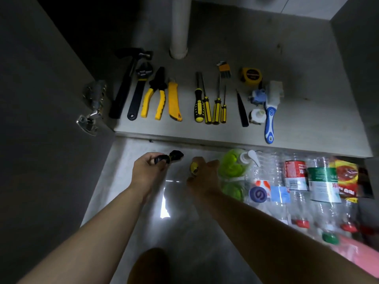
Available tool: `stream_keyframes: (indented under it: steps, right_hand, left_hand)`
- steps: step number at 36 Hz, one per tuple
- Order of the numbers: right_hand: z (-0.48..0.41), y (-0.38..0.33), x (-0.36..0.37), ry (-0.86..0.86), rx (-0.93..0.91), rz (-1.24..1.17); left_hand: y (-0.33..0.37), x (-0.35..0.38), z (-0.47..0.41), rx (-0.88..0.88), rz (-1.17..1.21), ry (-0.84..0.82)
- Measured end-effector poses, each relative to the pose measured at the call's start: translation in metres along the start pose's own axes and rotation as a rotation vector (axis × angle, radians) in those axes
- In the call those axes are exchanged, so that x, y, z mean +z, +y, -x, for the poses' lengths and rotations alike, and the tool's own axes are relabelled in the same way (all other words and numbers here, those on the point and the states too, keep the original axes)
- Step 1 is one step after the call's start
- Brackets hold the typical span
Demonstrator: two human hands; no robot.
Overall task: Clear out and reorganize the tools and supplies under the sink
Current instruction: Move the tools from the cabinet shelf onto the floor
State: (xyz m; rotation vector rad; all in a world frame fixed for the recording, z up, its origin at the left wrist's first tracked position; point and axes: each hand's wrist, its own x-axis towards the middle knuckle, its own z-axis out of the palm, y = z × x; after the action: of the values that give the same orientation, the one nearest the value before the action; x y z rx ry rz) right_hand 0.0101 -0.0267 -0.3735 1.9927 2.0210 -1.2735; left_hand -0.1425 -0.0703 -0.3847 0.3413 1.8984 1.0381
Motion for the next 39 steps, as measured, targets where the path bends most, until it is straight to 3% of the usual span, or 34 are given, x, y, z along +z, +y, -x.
stream_keyframes:
  steps: [9,15,23,27,31,34,36,39]
  right_hand:
    - [-0.021,0.006,0.006,0.030,0.048,0.027]
    - [-0.009,0.008,0.017,0.125,-0.061,-0.005]
    - [-0.005,0.014,0.018,-0.061,-0.111,0.174]
    - [0.005,0.000,0.011,-0.089,-0.162,0.153]
    - [0.026,-0.035,-0.030,0.039,-0.455,-0.092]
    - [0.038,-0.056,-0.083,0.120,-0.635,-0.139]
    - [0.033,-0.058,-0.118,0.219,-0.623,-0.163]
    - [0.015,-0.044,-0.162,0.363,-0.438,-0.225]
  left_hand:
    - [-0.003,0.010,-0.014,0.054,-0.094,-0.011]
    - [-0.001,0.012,-0.009,0.195,-0.195,0.028]
    - [0.004,0.013,0.001,0.171,-0.162,-0.132]
    - [0.005,0.011,0.005,0.311,-0.364,-0.135]
    - [0.006,0.012,0.013,0.428,-0.439,0.020]
    - [0.026,0.018,0.031,0.547,-0.321,-0.101]
    - [0.044,0.030,0.040,0.645,-0.257,-0.175]
    - [0.072,0.053,0.047,0.670,-0.182,-0.219]
